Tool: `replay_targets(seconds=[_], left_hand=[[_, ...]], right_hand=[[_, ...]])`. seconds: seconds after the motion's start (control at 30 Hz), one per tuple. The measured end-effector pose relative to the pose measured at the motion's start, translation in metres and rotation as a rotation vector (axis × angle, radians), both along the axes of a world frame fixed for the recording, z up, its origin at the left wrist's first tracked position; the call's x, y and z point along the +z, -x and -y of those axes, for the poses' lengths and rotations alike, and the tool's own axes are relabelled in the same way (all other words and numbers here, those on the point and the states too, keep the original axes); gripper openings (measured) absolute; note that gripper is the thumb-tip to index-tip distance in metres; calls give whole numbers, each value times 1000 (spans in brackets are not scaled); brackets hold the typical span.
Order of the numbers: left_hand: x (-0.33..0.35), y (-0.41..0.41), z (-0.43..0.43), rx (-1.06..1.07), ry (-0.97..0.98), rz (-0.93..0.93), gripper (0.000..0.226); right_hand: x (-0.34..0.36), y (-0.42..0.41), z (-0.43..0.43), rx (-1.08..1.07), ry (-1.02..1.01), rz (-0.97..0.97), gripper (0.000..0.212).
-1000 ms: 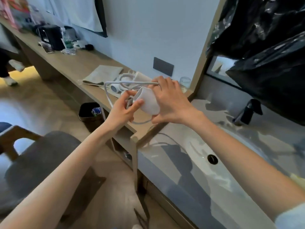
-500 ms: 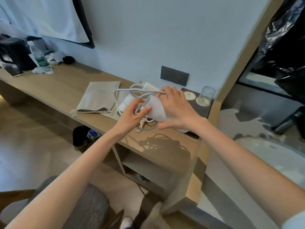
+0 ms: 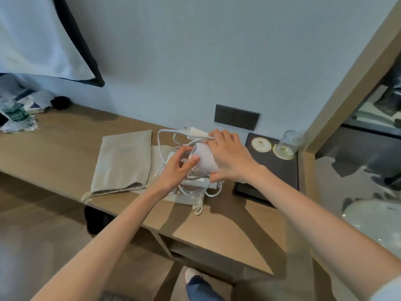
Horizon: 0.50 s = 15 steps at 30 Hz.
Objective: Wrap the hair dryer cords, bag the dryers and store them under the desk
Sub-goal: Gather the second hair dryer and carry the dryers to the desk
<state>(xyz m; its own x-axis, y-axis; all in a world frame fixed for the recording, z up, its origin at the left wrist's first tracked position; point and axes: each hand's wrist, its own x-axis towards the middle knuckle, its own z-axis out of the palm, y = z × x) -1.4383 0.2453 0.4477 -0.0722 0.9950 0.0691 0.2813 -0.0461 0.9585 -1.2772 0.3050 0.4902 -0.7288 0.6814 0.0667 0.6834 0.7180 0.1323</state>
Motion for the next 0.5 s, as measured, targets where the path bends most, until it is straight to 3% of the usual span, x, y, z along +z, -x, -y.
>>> replay_targets(seconds=[0.23, 0.5], left_hand=[[-39, 33, -76, 35, 131, -5, 18], [-83, 37, -159, -35, 236, -131, 37]], right_hand=[[-42, 36, -80, -7, 106, -12, 89], [-98, 41, -151, -138, 228, -54, 87]])
